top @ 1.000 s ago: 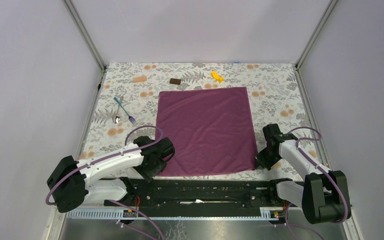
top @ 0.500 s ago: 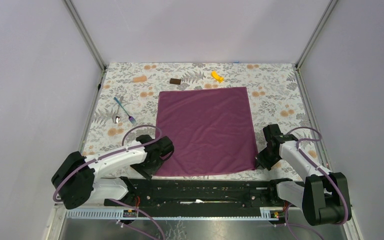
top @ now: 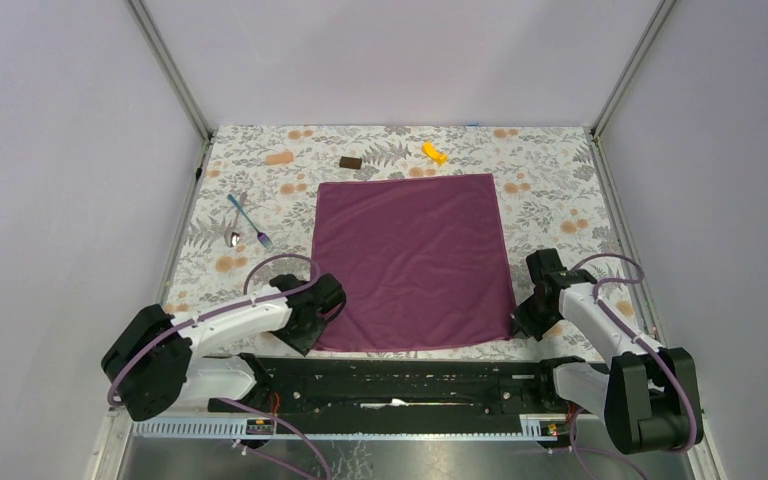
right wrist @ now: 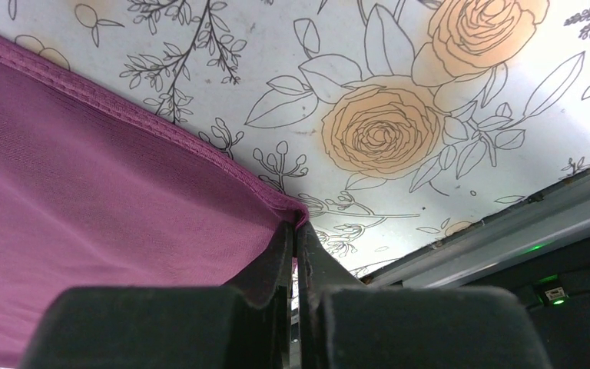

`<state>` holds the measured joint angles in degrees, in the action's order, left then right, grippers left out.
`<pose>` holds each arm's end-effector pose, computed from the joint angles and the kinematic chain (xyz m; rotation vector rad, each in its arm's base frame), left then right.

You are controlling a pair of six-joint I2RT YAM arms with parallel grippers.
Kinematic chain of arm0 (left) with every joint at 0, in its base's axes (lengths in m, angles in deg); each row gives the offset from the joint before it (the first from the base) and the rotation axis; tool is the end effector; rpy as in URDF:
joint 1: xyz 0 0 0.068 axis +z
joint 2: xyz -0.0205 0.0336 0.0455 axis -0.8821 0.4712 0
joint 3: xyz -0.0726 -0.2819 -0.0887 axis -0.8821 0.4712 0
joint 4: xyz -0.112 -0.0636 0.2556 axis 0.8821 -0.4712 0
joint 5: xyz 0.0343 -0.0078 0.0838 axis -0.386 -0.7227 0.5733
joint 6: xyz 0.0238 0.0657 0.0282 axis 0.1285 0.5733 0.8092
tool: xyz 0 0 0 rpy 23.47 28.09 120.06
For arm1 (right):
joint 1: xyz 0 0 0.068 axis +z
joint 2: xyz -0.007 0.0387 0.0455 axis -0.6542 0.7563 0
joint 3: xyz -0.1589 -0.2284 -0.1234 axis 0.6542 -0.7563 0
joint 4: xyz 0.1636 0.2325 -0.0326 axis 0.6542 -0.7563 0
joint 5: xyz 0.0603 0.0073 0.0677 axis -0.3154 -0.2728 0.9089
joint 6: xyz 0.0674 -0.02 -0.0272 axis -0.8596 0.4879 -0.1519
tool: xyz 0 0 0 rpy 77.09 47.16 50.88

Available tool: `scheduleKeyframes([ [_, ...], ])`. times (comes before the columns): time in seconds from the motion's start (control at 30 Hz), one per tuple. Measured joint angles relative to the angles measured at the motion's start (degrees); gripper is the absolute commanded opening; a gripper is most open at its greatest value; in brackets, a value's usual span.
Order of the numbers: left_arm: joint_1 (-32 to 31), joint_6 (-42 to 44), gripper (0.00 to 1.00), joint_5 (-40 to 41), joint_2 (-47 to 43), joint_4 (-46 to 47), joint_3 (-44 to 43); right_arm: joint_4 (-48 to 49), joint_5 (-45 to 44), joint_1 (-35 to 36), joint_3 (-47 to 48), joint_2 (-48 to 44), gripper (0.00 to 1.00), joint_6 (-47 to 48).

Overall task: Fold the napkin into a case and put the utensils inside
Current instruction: Pick up the flattened napkin from the center of the board, then flatten the napkin at the center of the board.

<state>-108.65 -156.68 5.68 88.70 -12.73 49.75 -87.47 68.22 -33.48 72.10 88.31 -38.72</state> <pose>0.1223 -0.1064 0.1405 -1.4479 2.5202 0.2367 0.1693 0.0213 0.1360 1.2646 2.6904 0.1442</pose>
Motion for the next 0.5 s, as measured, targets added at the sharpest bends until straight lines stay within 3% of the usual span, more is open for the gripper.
scheduleKeyframes([
  [0.1,0.1,-0.5,0.23,0.2,-0.1,1.0,0.1,0.2,-0.2,0.0,-0.4,-0.9,0.00,-0.1],
  [0.13,0.3,-0.8,0.09,0.2,-0.1,1.4,0.1,0.3,-0.4,0.0,-0.6,-1.4,0.00,-0.2],
  [0.17,0.4,-0.8,0.02,0.3,-0.2,1.7,0.1,0.3,-0.6,0.0,-0.7,-1.8,0.00,-0.2],
  [0.5,1.8,0.5,0.00,1.2,-5.9,3.2,1.1,2.4,-0.4,0.0,-1.4,-8.9,0.00,0.9],
])
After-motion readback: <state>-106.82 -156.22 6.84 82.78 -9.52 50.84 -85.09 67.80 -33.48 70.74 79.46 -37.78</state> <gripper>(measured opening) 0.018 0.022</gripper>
